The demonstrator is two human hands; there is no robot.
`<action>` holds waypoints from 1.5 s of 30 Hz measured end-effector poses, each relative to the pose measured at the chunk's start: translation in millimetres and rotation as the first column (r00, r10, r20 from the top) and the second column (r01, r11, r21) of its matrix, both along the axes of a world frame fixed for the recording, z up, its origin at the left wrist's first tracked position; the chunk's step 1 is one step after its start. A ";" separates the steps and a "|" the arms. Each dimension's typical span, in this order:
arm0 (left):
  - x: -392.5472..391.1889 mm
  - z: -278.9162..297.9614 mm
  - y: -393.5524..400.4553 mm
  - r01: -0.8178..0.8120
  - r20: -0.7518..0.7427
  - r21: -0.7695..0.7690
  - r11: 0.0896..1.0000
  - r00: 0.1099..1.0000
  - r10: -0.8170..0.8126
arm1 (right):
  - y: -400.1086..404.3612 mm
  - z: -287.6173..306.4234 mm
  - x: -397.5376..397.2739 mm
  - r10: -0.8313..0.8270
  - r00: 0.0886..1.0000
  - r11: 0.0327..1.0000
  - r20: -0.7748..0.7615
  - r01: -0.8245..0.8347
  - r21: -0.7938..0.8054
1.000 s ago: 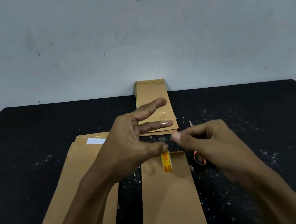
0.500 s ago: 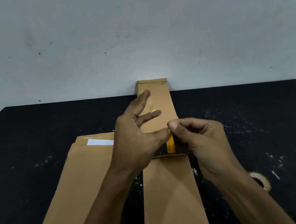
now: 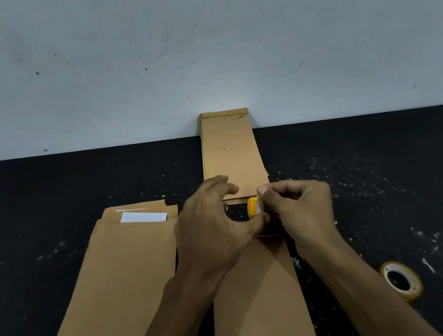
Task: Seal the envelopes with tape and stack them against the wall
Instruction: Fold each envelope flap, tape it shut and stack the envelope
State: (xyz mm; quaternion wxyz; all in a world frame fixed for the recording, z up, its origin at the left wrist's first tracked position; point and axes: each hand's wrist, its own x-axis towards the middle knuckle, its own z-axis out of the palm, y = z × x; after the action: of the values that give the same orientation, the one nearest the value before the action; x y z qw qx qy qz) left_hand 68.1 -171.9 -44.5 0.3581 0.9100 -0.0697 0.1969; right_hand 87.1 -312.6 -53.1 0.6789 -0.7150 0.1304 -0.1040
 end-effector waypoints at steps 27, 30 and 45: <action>12.6 -10.9 -10.5 0.004 -0.133 0.210 0.978 0.991 0.025 | -7.0 -1.3 9.7 0.010 0.996 0.688 -0.093 -0.074 -0.722; 11.7 -9.6 -7.4 0.030 -0.134 0.214 0.976 0.991 -0.001 | -10.3 -0.2 9.9 0.002 0.997 0.709 -0.082 -0.059 -0.702; 7.3 45.9 16.5 0.110 -0.050 -0.933 0.344 0.903 -0.426 | 5.2 36.2 -3.4 0.181 0.981 0.983 0.065 -0.180 -0.027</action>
State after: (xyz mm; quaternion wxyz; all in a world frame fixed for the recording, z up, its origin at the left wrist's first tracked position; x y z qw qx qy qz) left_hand 75.4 -155.5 1.4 0.8305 0.5549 -0.0479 0.0066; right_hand 83.7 -307.4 -16.9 0.6822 -0.7270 0.0411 -0.0671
